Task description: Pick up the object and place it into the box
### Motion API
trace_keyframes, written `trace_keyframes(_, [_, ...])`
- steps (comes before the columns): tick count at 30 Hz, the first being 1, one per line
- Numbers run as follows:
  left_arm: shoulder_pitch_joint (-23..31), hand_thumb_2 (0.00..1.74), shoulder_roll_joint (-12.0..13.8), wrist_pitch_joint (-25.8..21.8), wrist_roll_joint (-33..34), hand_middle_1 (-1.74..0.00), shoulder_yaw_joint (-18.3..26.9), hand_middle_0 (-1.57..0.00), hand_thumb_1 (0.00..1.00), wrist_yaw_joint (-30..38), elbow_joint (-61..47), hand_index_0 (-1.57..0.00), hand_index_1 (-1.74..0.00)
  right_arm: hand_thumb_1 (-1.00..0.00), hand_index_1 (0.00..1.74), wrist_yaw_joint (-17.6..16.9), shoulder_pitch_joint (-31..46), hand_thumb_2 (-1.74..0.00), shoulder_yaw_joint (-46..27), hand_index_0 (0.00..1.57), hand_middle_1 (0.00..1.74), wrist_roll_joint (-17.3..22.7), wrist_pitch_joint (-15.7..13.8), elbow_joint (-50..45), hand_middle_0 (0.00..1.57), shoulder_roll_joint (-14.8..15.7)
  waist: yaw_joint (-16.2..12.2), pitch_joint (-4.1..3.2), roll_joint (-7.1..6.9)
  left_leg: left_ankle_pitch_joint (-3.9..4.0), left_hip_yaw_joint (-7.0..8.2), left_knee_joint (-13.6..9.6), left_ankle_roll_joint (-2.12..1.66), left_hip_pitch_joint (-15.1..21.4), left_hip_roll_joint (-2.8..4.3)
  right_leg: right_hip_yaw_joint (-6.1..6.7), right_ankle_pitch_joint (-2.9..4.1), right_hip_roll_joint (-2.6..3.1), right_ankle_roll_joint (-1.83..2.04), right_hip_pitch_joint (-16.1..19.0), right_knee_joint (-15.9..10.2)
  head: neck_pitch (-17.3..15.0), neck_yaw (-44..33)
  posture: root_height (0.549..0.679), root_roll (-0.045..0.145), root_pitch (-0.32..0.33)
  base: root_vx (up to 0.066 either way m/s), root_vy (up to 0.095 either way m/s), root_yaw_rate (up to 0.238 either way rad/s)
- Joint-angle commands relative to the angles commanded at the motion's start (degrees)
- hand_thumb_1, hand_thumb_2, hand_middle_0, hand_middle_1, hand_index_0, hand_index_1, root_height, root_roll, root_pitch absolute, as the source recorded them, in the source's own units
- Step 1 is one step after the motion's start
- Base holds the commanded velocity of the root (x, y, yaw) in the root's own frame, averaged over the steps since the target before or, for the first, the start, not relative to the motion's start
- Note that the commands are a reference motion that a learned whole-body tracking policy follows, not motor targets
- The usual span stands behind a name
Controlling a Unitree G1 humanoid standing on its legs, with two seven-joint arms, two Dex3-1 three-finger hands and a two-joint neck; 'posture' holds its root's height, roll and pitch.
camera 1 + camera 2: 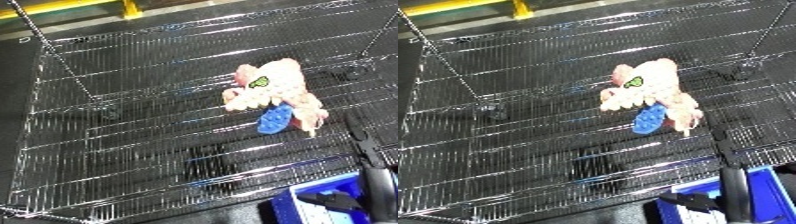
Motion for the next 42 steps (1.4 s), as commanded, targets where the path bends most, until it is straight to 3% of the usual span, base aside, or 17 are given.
trace_keyframes(6, [0.61,1.74,1.65,-0.96,-1.09,-1.74,-1.76,-1.57,1.0,-0.57,-0.47,-1.57,-1.74,0.0,0.0,-1.08,-9.11,0.0,3.4,0.0,0.0,2.06,1.36,7.66,0.0,-7.35,0.98,0.24,0.79,-0.04,0.03,0.47,-0.03,-0.84,-0.3,0.19,0.68,-0.26,0.02,-1.01,0.0,1.78,3.78,0.639,0.044,-0.086,0.009,0.002,-0.011])
trace_keyframes(10, [0.88,1.74,2.51,-1.58,-1.84,-1.74,-2.54,-1.57,1.0,-0.74,-1.04,-1.57,-1.74,0.0,0.0,-1.94,-14.07,0.0,5.53,0.0,0.0,3.97,3.0,13.69,0.0,-10.07,1.46,0.26,1.54,-0.22,0.02,1.19,0.02,-2.06,-0.63,0.3,0.69,-0.34,-0.02,-2.5,0.85,3.97,5.75,0.638,0.045,-0.07,-0.005,-0.006,0.001])
trace_keyframes(14, [1.19,1.74,2.97,-2.32,-2.26,-1.74,-3.67,-1.57,1.0,-0.5,-1.39,-1.57,-1.74,0.0,0.0,-2.63,-18.85,0.0,7.51,0.0,0.0,5.22,4.12,19.09,0.0,-10.91,2.14,0.26,2.48,-0.73,-0.13,2.87,0.09,-3.67,-1.05,0.32,0.09,-0.36,-0.34,-3.94,2.36,4.96,7.29,0.636,0.047,-0.058,0.0,-0.006,0.012])
trace_keyframes(17, [1.63,1.74,3.33,-2.75,-2.64,-1.74,-4.88,-1.57,1.0,-0.69,-1.98,-1.57,-1.74,0.0,0.0,-3.05,-23.97,0.0,9.75,0.0,0.0,5.93,4.59,24.28,0.0,-11.86,2.62,0.26,3.31,-0.66,-0.1,3.17,-0.03,-4.73,-1.25,0.25,-0.08,-0.46,-0.45,-5.01,2.83,6.61,8.52,0.635,0.049,-0.044,0.007,-0.002,0.008])
trace_keyframes(27, [2.48,1.74,4.03,-3.96,-4.86,-1.74,-7.16,-1.57,1.0,-1.37,-3.73,-1.57,-1.74,0.0,0.0,-2.18,-41.43,0.0,17.88,0.0,0.0,10.29,4.43,43.37,0.0,-13.34,3.84,0.26,5.66,0.87,-0.32,2.26,-0.62,-8.31,-1.6,0.03,0.91,-0.69,-0.73,-8.33,2.0,11.07,15.08,0.636,0.05,0.01,0.0,0.003,0.016])
trace_keyframes(36, [5.13,1.74,4.14,-4.55,-7.63,-1.74,-8.33,-1.57,1.0,-1.4,-4.91,-1.57,-1.74,0.0,0.0,-0.45,-46.29,0.0,20.62,0.0,0.0,13.6,5.02,51.31,0.0,-14.97,4.84,0.26,5.59,1.51,-1.6,3.15,-1.07,-12.9,-1.53,-0.73,1.4,-0.47,-1.06,-11.81,2.37,14.09,18.43,0.634,0.042,0.057,-0.01,-0.014,0.065])
trace_keyframes(42, [5.84,1.74,4.47,-4.7,-8.55,-1.74,-9.18,-1.57,1.0,-1.38,-5.82,-1.57,-1.74,0.0,0.0,0.73,-48.19,0.0,22.82,0.0,0.0,13.8,5.88,54.94,0.0,-15.16,5.6,0.26,5.71,2.19,-2.44,3.35,-1.31,-15.86,-1.39,-1.35,1.61,-0.45,-1.14,-14.28,2.93,14.41,18.5,0.631,0.037,0.087,-0.01,-0.012,0.072])
